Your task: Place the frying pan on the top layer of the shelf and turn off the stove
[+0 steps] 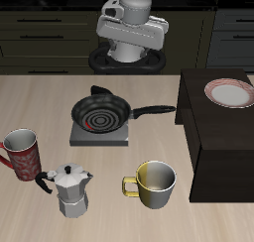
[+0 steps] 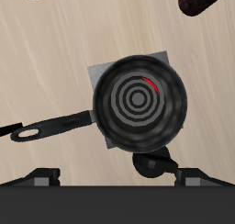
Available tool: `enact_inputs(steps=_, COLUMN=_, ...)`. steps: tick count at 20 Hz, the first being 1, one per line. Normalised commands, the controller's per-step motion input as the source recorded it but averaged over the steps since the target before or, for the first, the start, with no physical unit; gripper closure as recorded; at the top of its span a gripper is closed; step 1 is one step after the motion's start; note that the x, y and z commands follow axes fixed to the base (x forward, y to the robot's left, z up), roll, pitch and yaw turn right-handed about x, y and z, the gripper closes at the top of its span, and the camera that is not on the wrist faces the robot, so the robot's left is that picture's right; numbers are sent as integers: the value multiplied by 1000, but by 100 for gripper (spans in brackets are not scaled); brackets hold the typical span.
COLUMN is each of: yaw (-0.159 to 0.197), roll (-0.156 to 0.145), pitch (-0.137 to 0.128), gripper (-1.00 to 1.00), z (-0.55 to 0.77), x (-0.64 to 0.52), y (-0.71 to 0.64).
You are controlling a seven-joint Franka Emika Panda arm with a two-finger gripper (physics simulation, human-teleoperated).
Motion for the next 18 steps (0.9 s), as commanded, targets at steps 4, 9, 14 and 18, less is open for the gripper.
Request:
enact_inputs(steps=4, yaw=-190, roll=-12, pitch=6, gripper=-100, z=-154, x=114, y=196)
enact_inputs(steps=9, yaw=-227, roll=2, pitch=-4, gripper=-100, z=-82, x=83, y=76)
enact_inputs(steps=14, yaw=-158, roll=26, pitch=21, gripper=-100, z=-126, x=73, y=112)
enact_inputs(steps=18, yaw=-134, roll=45, pitch=10, gripper=-100, z=-112, x=52, y=207)
